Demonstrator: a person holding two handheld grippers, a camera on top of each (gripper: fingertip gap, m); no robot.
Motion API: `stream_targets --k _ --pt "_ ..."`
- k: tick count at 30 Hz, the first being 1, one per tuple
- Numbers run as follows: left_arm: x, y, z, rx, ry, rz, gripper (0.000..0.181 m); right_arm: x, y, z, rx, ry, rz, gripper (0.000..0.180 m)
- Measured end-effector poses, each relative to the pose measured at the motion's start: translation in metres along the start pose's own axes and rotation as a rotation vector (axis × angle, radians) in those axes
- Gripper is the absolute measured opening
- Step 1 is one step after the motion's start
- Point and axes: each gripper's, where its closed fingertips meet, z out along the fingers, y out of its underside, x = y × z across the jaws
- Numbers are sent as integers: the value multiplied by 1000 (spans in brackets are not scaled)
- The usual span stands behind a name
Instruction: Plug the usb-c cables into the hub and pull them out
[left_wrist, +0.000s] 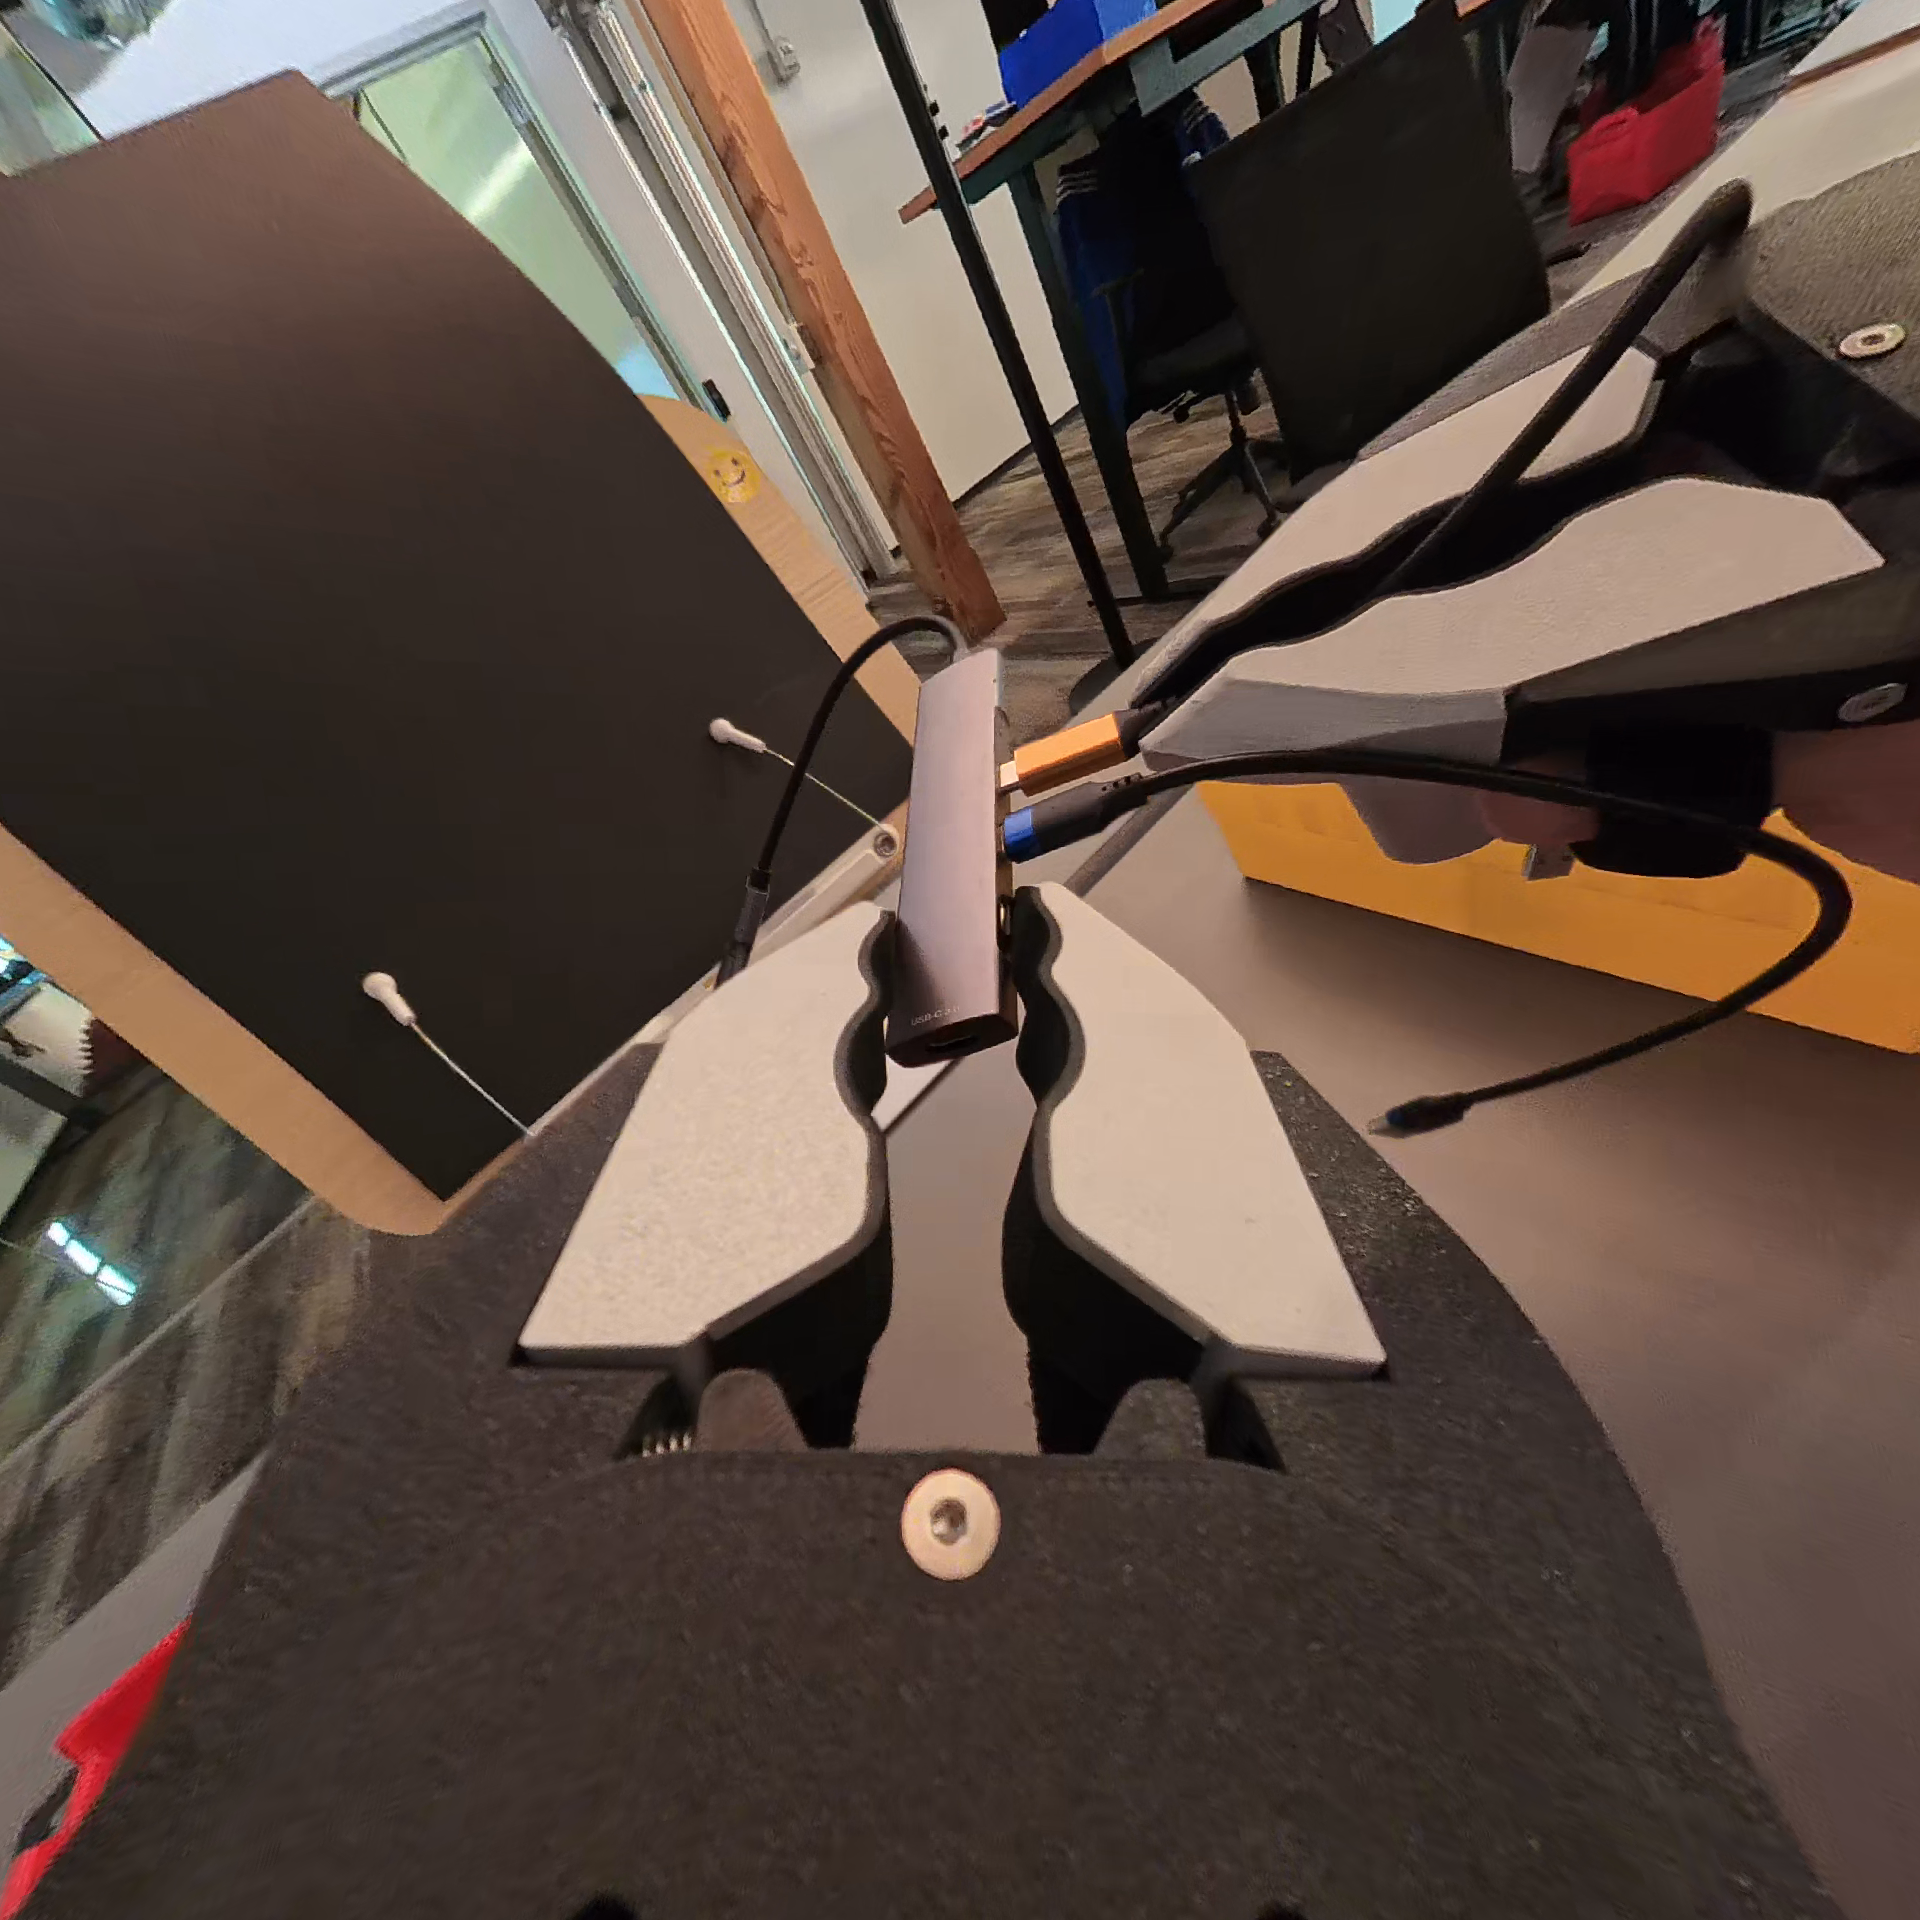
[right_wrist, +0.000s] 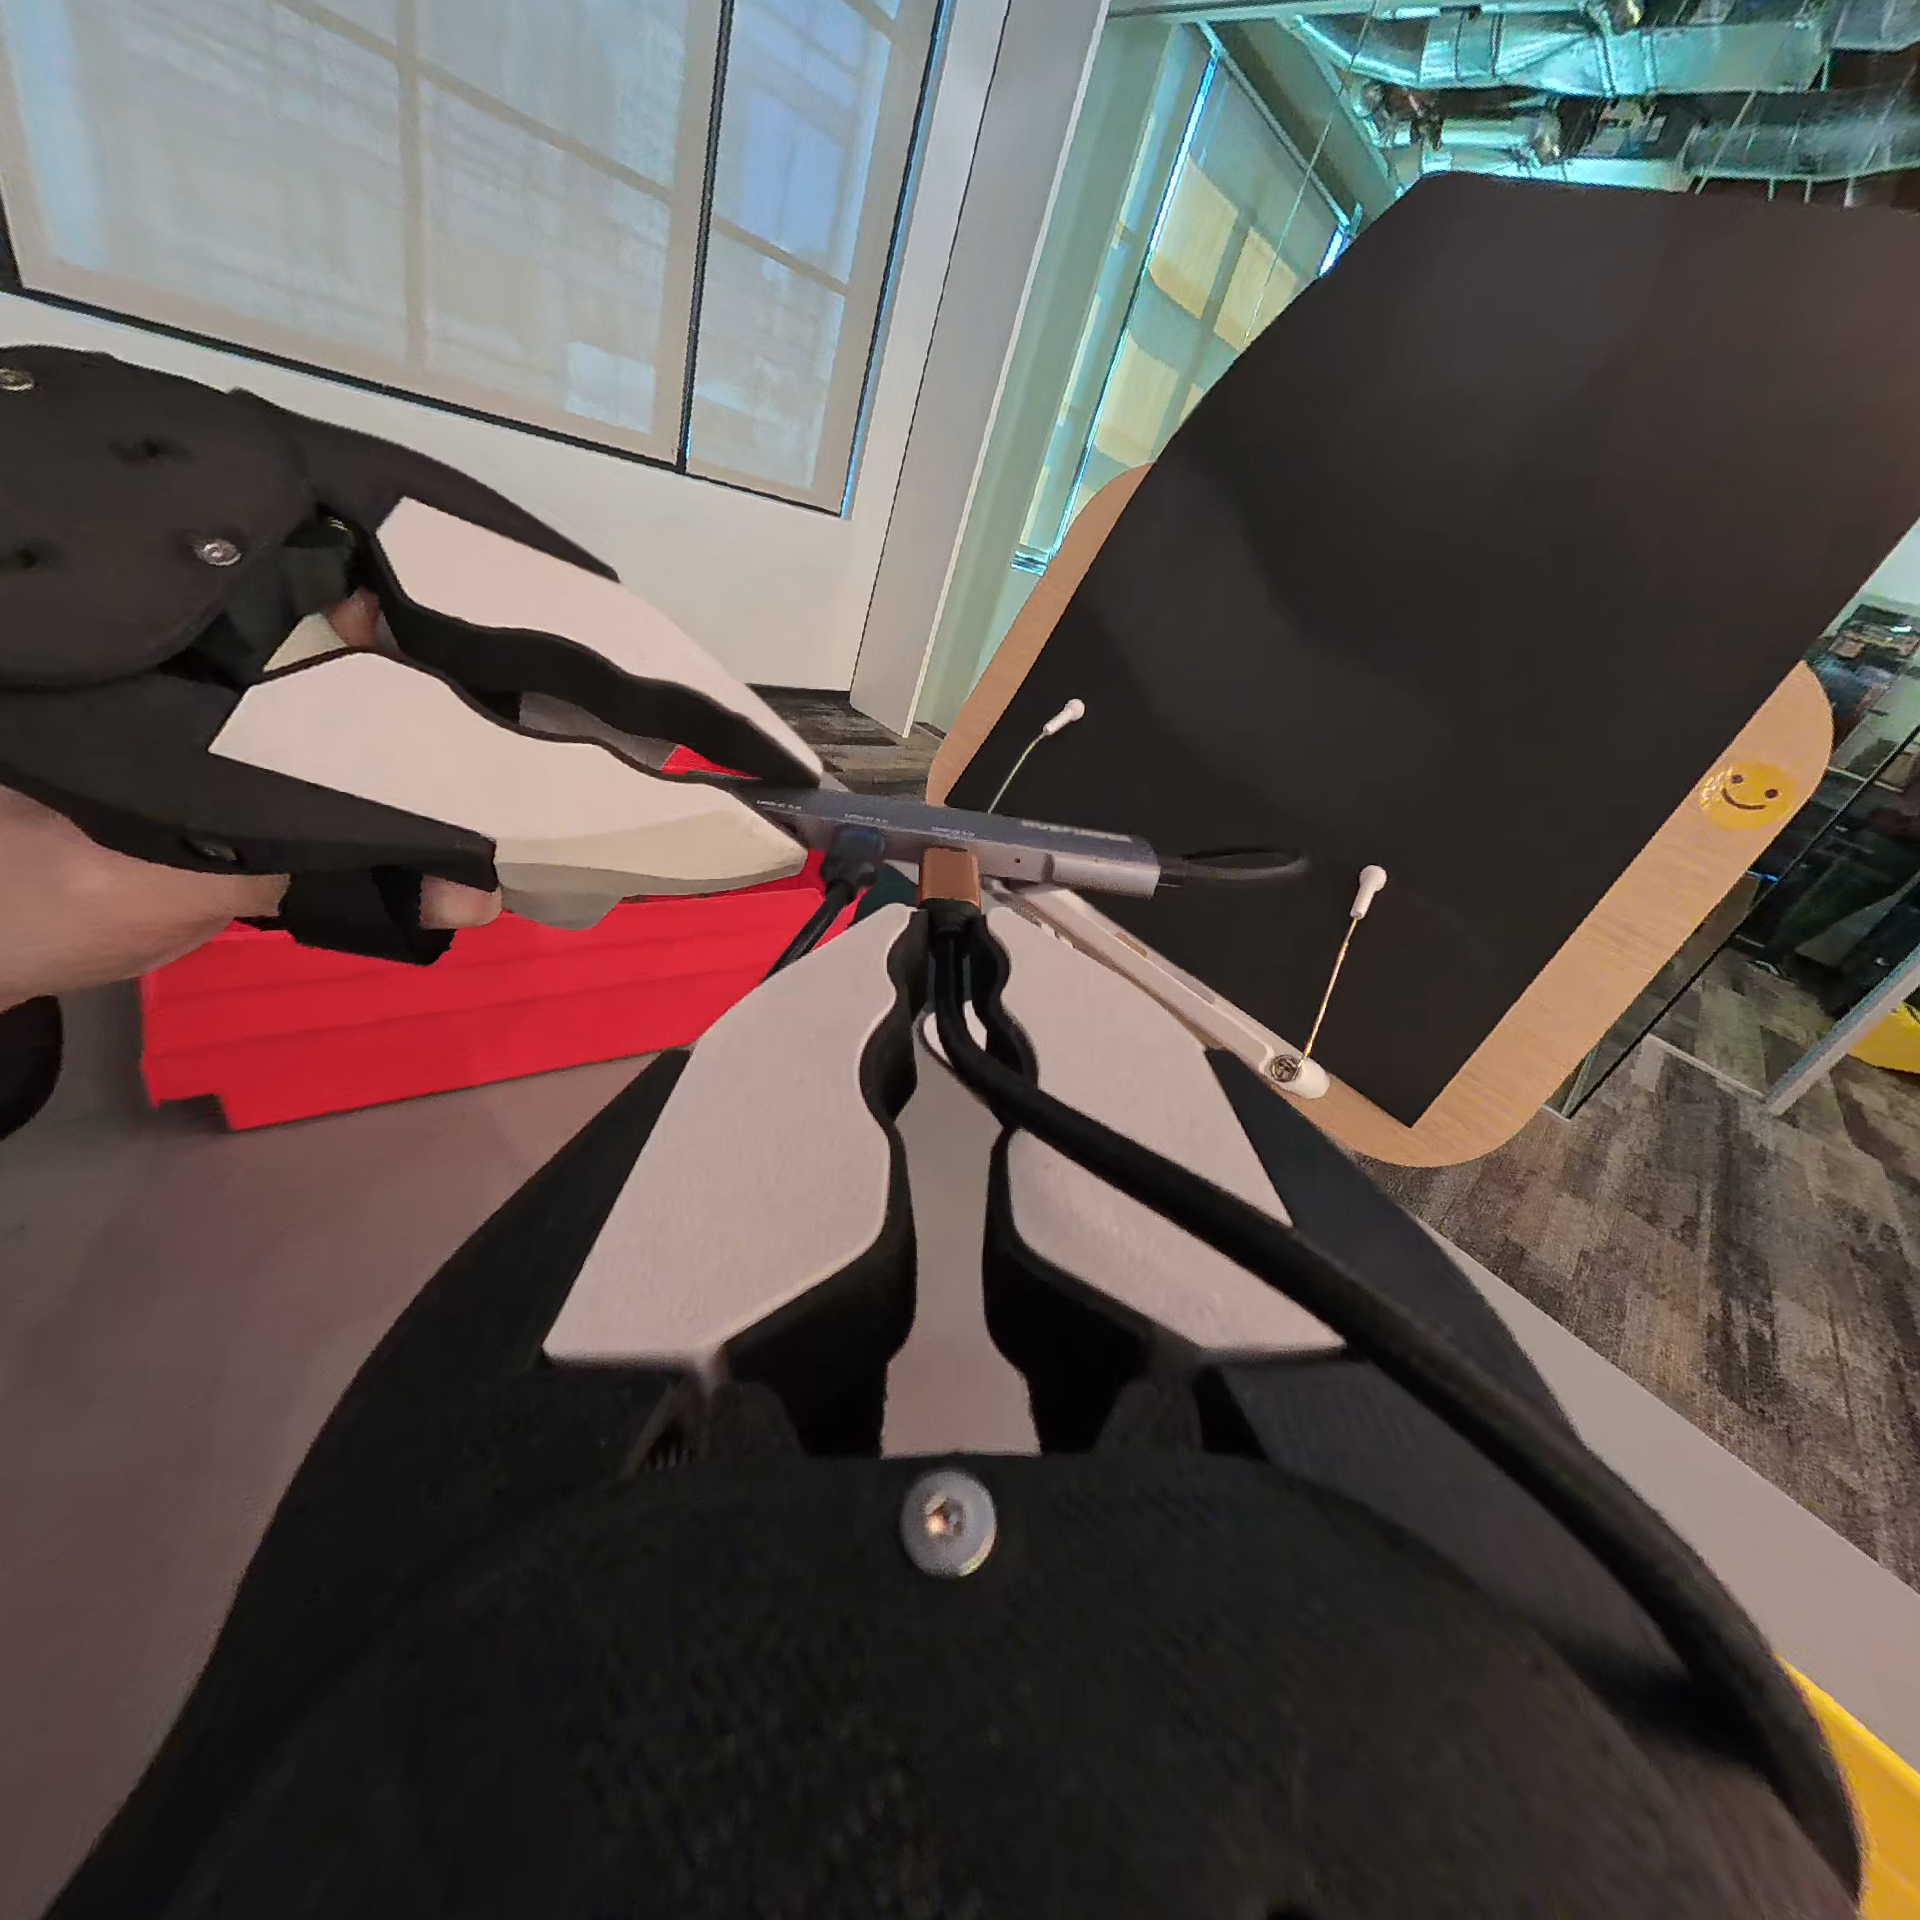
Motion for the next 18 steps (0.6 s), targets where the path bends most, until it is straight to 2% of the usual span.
stream_targets --k 7,11,16,18 --pt "-2 -23 -15 71 -55 132 21 -8 -22 -9 214 47 -38 8" --pt "3 -47 -32 129 -82 237 21 -16 -44 -28 415 97 -123 8" --pt "17 -76 -50 218 -112 312 20 -23 -66 -50 564 127 -199 7" --pt "27 -84 -55 264 -73 294 12 -31 -70 -53 584 101 -243 7"
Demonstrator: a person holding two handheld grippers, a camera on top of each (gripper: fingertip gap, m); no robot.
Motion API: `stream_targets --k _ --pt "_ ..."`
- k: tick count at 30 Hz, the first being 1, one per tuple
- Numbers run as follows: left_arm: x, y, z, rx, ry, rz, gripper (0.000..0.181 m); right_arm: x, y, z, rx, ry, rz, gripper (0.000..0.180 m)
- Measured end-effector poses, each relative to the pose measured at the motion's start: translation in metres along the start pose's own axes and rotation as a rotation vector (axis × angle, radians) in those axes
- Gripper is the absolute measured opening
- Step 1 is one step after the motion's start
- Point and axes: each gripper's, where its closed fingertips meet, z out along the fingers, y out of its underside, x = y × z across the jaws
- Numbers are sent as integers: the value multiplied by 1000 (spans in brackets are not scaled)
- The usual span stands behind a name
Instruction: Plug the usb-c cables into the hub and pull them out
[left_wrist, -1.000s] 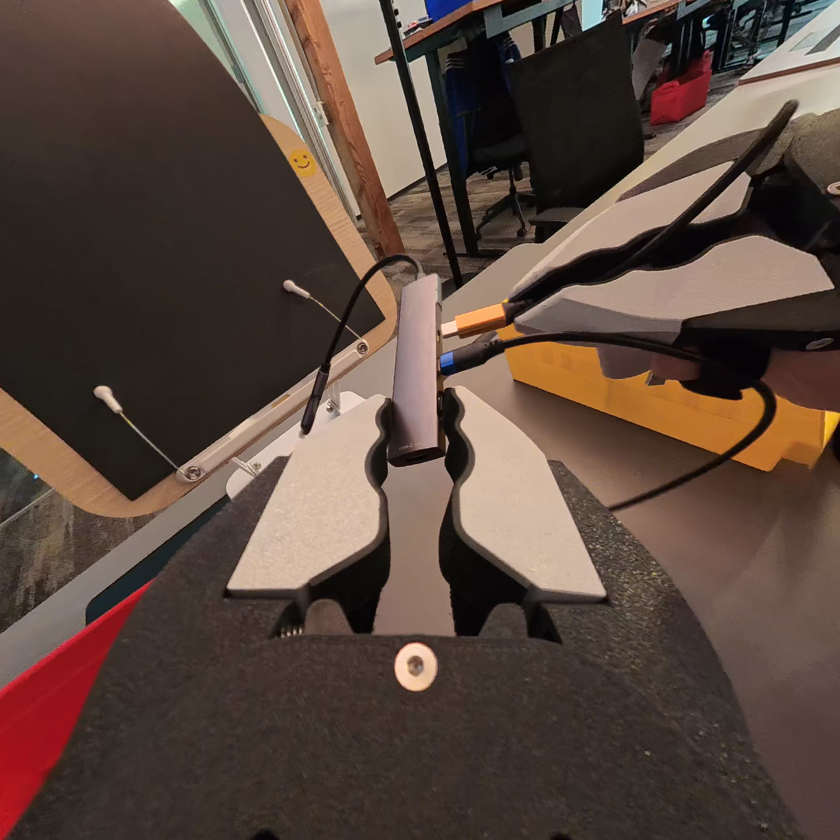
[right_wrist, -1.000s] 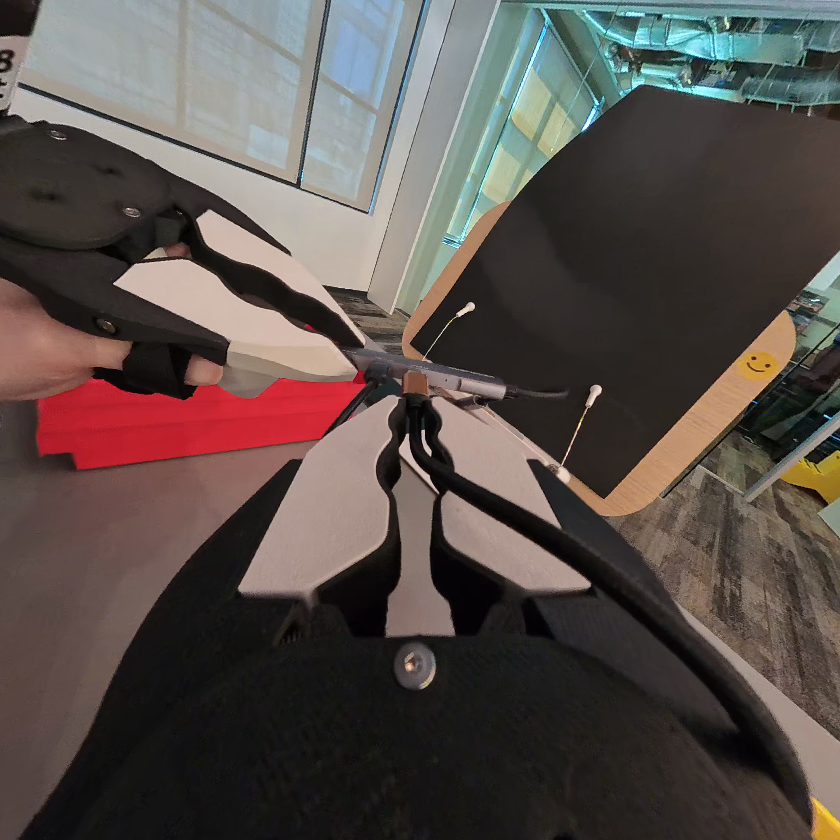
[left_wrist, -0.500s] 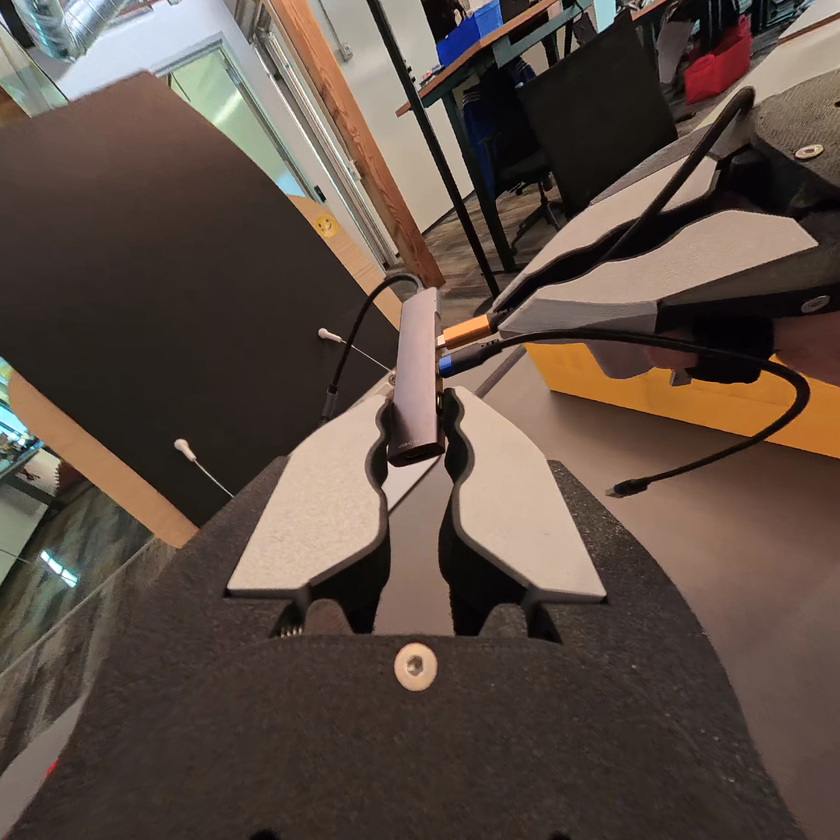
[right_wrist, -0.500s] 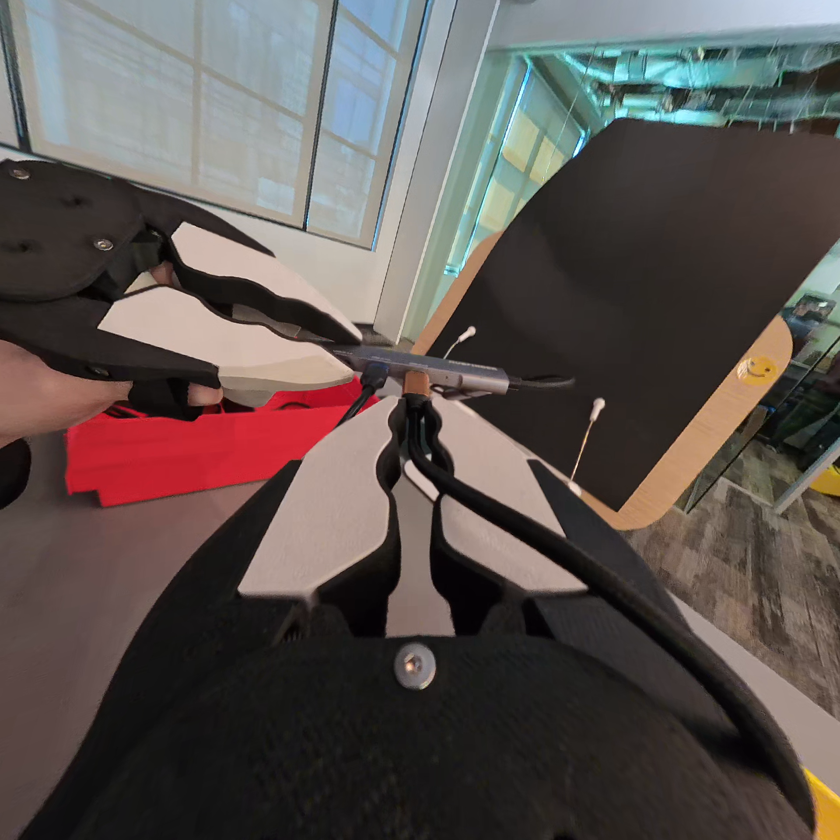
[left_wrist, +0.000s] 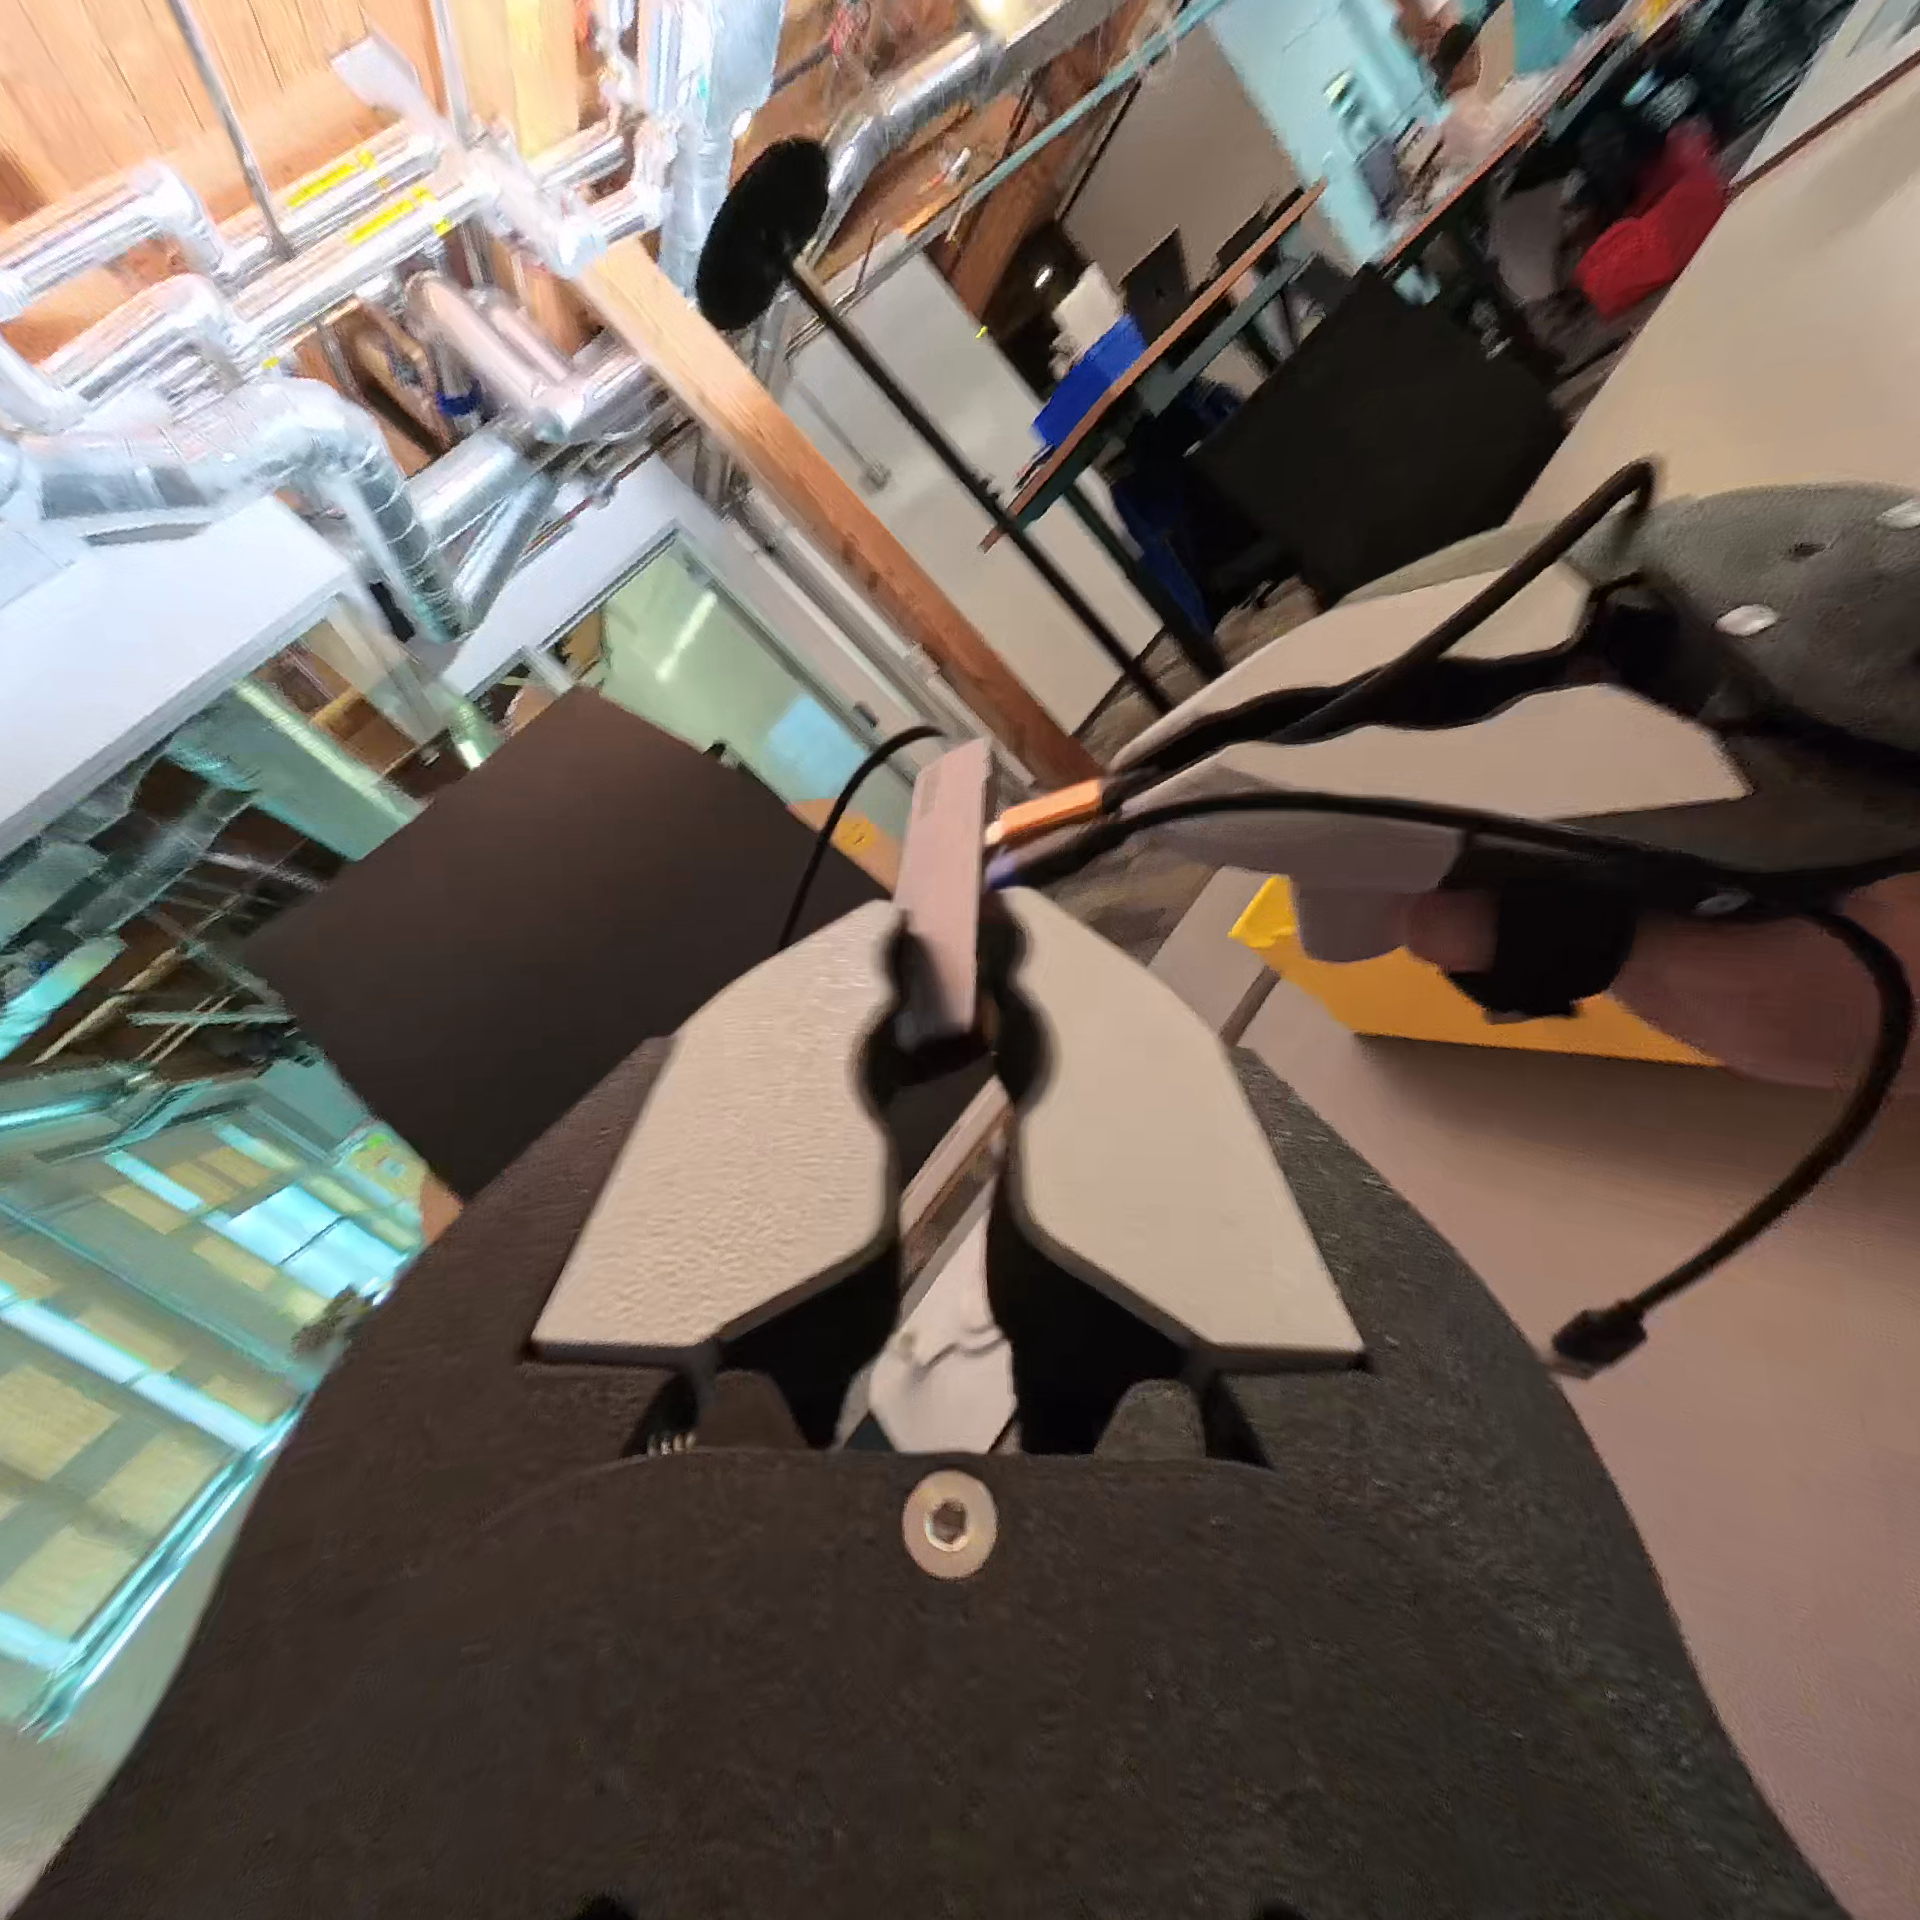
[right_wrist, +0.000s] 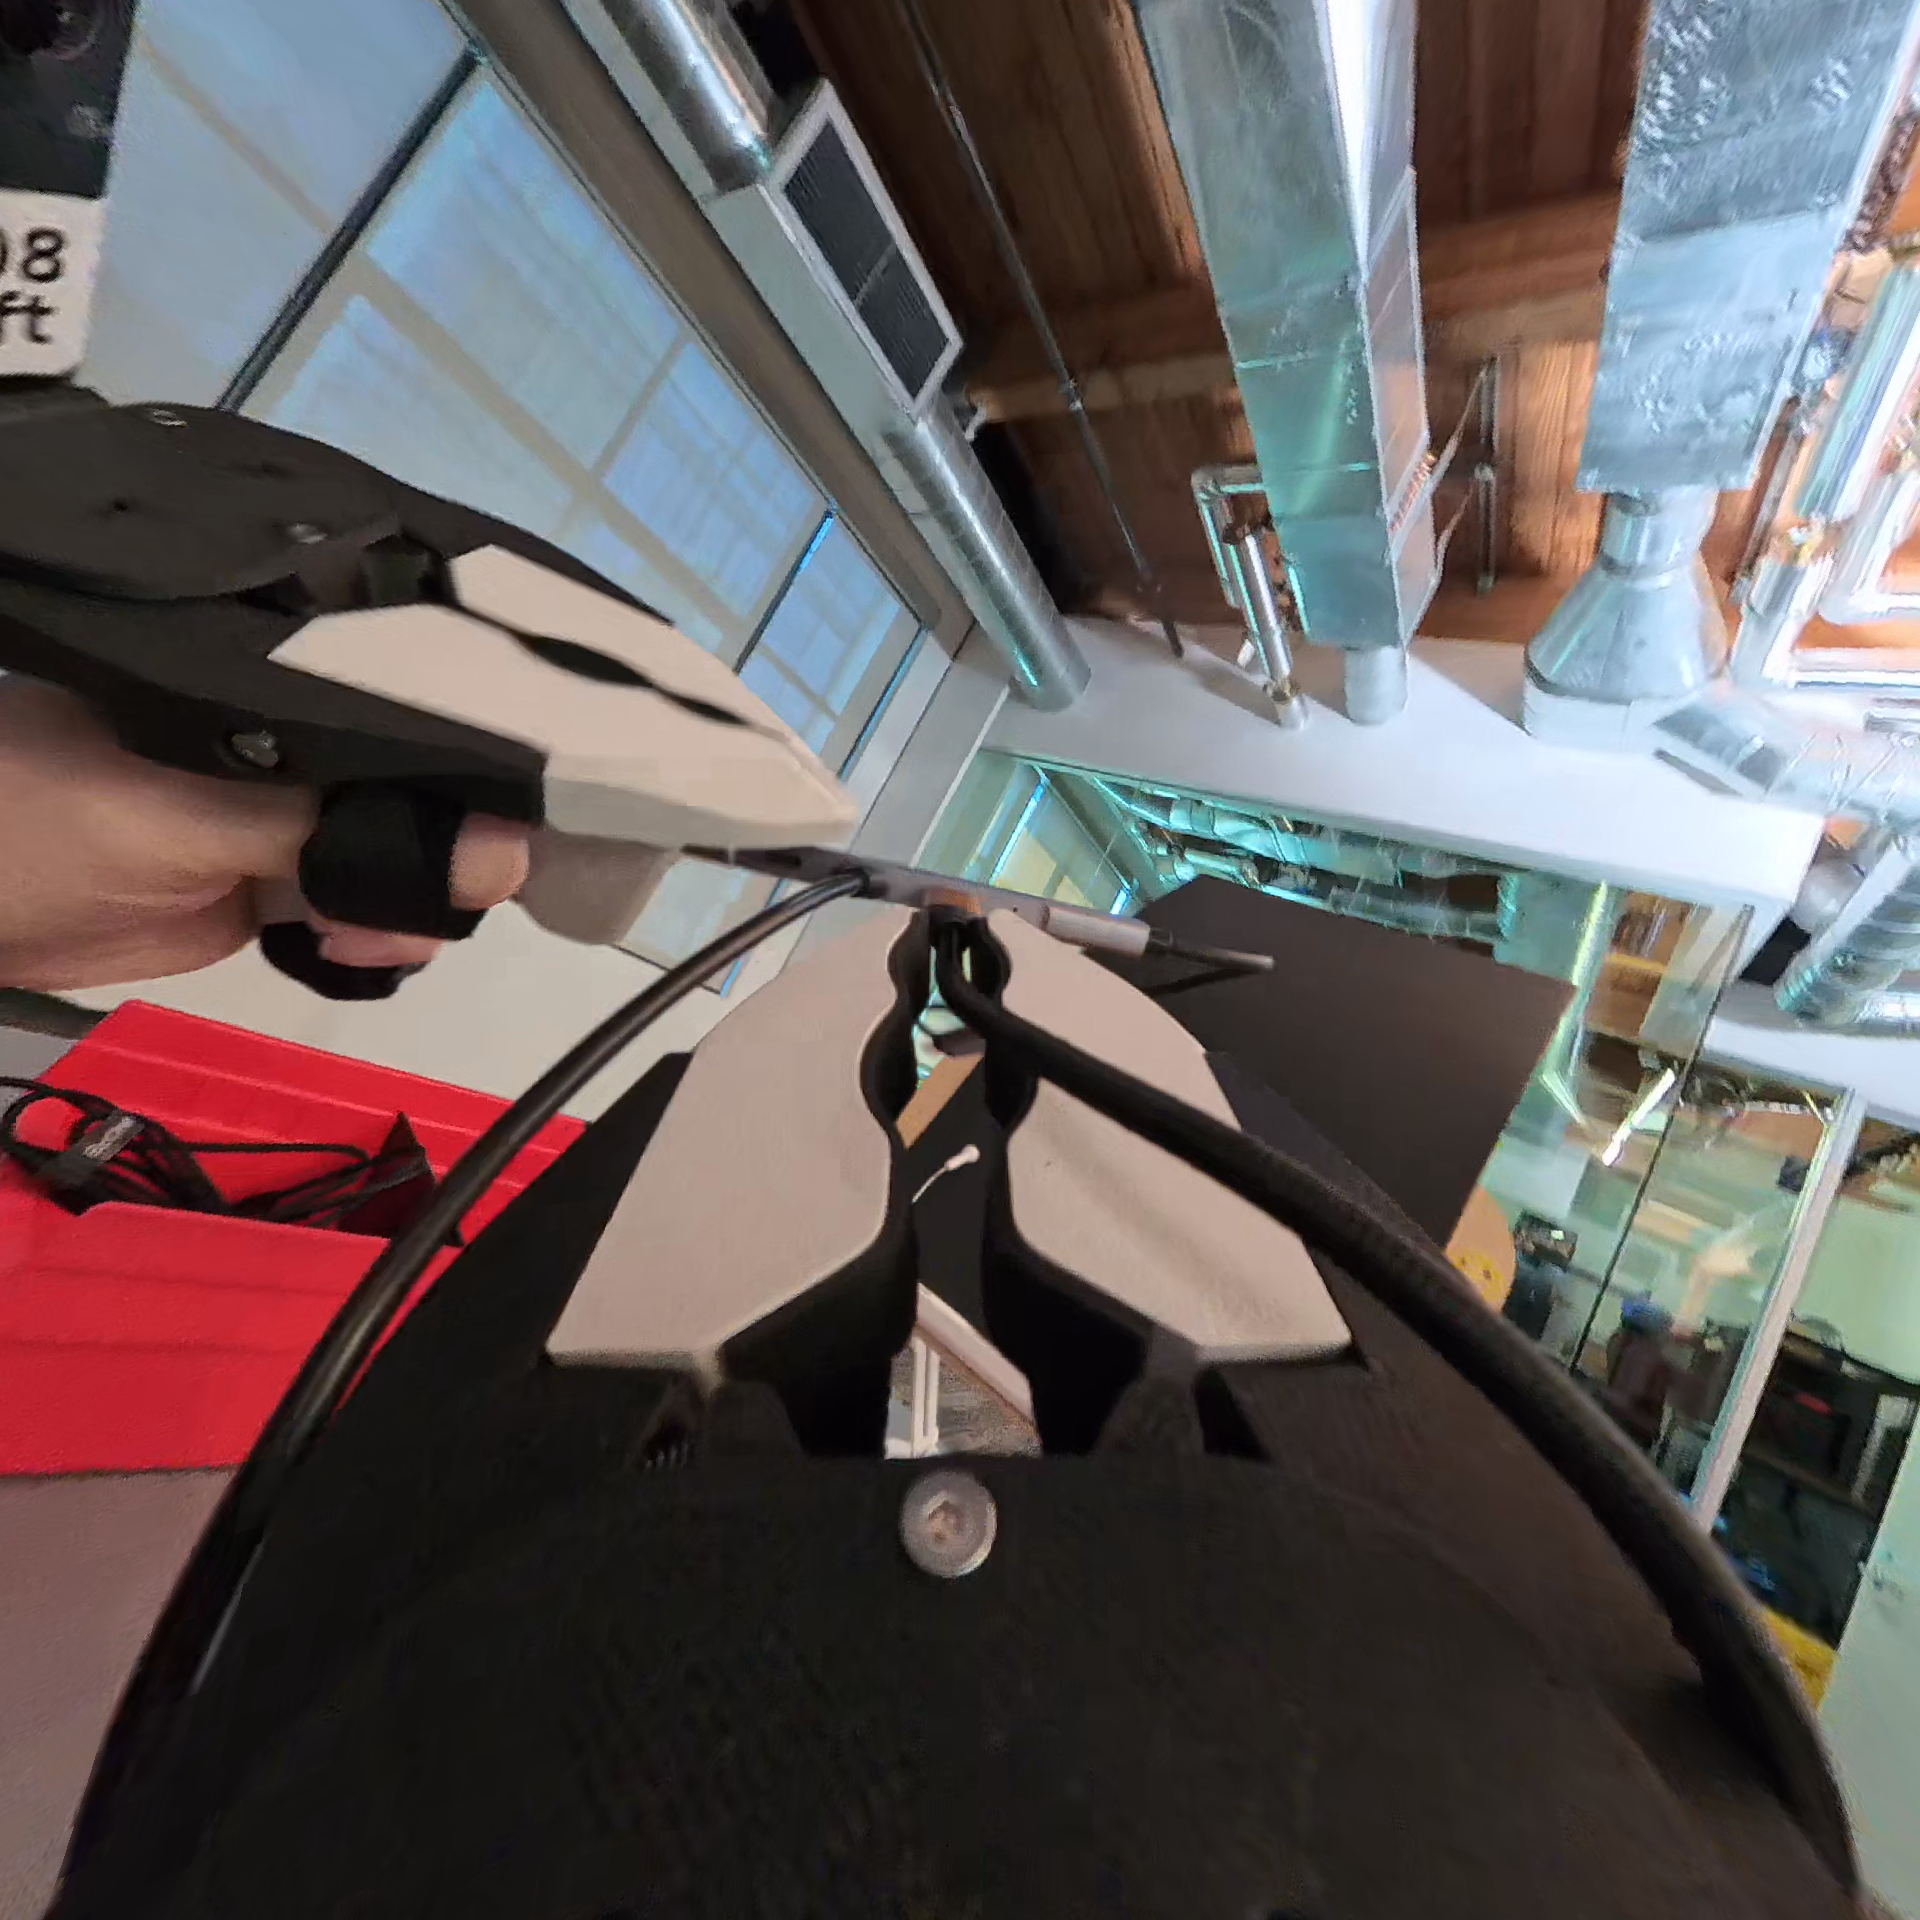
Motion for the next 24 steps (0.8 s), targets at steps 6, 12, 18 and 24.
stream_targets --k 6,12,18,24 --pt "1 -10 -1 50 11 -123 12 -26 1 5 -33 -49 -80 8" --pt "-18 19 -11 -74 157 -542 38 -30 6 7 -61 -78 -98 7" --pt "-21 28 -29 -21 477 -1009 47 -30 13 8 -91 -97 -100 7" --pt "0 50 -31 -147 553 -963 63 -27 11 7 -86 -95 -130 7"
